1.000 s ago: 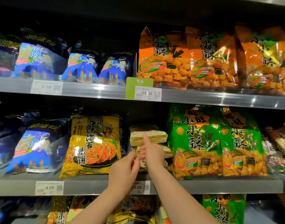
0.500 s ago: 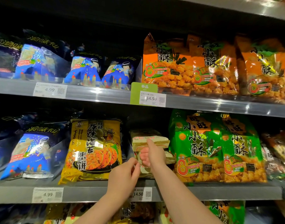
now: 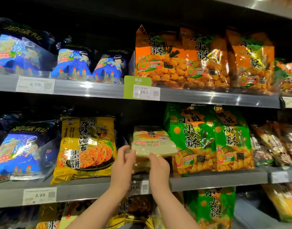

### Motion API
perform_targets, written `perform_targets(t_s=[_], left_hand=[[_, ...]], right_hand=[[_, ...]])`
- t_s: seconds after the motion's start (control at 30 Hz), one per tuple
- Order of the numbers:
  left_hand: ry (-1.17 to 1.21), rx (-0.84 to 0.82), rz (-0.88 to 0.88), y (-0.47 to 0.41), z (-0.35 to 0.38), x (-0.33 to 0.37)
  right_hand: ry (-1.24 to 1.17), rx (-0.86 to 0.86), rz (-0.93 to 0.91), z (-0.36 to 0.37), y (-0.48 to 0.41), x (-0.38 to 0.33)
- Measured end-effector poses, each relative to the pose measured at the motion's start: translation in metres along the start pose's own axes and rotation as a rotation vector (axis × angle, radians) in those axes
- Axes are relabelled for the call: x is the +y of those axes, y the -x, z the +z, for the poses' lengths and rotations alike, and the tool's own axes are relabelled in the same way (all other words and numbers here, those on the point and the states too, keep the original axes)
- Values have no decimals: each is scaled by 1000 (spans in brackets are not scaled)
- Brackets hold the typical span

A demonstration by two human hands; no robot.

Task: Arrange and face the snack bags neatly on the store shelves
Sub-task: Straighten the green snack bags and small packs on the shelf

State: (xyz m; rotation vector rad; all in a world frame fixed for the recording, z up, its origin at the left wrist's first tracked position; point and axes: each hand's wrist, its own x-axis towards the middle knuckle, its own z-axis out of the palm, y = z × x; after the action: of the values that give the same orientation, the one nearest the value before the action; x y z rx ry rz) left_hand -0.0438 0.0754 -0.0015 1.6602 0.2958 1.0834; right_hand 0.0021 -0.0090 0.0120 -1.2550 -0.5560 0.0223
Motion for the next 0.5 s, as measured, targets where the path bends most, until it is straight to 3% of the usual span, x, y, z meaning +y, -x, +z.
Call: perform_targets(t_s=[0.13, 0.3, 0.5], left_hand=[[419, -131, -264, 7, 6, 21], [221, -141, -301, 28, 18, 34], [212, -15, -215, 85, 38, 34]], right_hand=[[13, -72, 54, -25, 16, 15], [164, -156, 125, -54, 34, 28], [180, -226, 326, -105, 63, 37]])
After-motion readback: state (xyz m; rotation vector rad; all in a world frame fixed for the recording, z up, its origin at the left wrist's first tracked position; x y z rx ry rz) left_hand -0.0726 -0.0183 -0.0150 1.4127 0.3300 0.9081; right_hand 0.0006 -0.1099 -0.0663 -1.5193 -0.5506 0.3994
